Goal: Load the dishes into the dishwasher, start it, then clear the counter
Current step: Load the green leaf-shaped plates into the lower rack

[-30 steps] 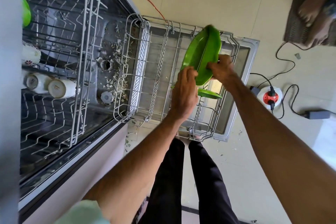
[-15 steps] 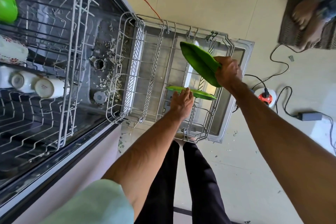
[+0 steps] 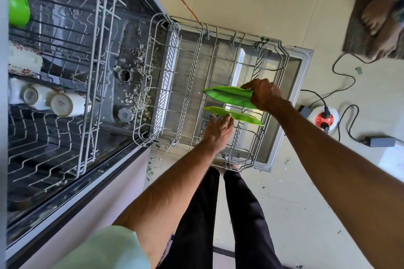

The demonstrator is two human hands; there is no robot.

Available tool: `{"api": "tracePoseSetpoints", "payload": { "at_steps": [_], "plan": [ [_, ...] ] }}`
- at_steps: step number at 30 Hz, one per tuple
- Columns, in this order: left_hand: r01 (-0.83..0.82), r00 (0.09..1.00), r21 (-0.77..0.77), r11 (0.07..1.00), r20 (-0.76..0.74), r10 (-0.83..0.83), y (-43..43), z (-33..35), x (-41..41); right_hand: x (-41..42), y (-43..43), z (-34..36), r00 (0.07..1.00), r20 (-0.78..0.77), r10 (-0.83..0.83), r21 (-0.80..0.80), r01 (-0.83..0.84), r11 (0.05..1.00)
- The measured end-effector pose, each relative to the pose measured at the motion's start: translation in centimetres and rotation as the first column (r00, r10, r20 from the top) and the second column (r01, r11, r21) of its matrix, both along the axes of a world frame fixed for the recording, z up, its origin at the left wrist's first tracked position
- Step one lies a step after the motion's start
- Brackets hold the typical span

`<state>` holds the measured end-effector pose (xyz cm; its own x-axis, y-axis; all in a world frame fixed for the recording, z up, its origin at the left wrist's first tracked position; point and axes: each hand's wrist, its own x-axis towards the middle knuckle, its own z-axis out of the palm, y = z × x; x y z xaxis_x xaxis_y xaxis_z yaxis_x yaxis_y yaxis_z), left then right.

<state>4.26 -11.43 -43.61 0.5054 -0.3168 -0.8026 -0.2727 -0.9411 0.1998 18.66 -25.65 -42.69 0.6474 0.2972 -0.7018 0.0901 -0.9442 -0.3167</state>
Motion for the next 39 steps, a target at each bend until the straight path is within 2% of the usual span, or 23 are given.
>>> {"api": "tracePoseSetpoints", "payload": {
  "at_steps": [10, 20, 26, 32, 34, 37, 39],
  "plan": [
    [-0.03, 0.999, -0.024, 0.999, -0.016, 0.03, 0.3, -0.1, -0.2, -2.1, 0.3, -1.3, 0.999, -0.034, 0.026, 0.009, -0.025, 1.0],
    [-0.068, 0.997, -0.037, 0.997, -0.025, 0.067, 0.2, 0.3, 0.2, -3.6, 0.7, -2.7, 0.995, -0.097, 0.03, 0.11, -0.02, 0.994],
    [-0.062, 0.998, -0.041, 0.997, -0.005, 0.062, 0.3, 0.3, 0.2, -5.0, -1.4, -3.2, 0.996, -0.076, -0.041, 0.032, 0.044, 0.999],
    [-0.079, 0.997, -0.054, 0.995, 0.02, 0.081, 0.2, 0.4, 0.2, -5.8, -3.3, -3.1, 0.994, -0.065, -0.083, 0.033, 0.085, 0.996],
    [-0.107, 0.994, -0.058, 0.993, 0.023, 0.109, 0.3, 0.4, 0.1, -6.2, -3.7, -2.8, 0.997, 0.002, -0.077, 0.07, 0.077, 0.995],
    [-0.159, 0.985, -0.069, 0.985, 0.057, 0.163, 0.4, 0.9, 0.1, -7.3, -4.2, -3.5, 0.971, 0.198, -0.137, 0.21, 0.094, 0.973],
    [-0.238, 0.967, -0.079, 0.968, 0.076, 0.244, 0.7, 1.2, 0.0, -7.9, -3.8, -3.1, 0.949, 0.227, -0.218, 0.227, 0.166, 0.96]
  ]
}}
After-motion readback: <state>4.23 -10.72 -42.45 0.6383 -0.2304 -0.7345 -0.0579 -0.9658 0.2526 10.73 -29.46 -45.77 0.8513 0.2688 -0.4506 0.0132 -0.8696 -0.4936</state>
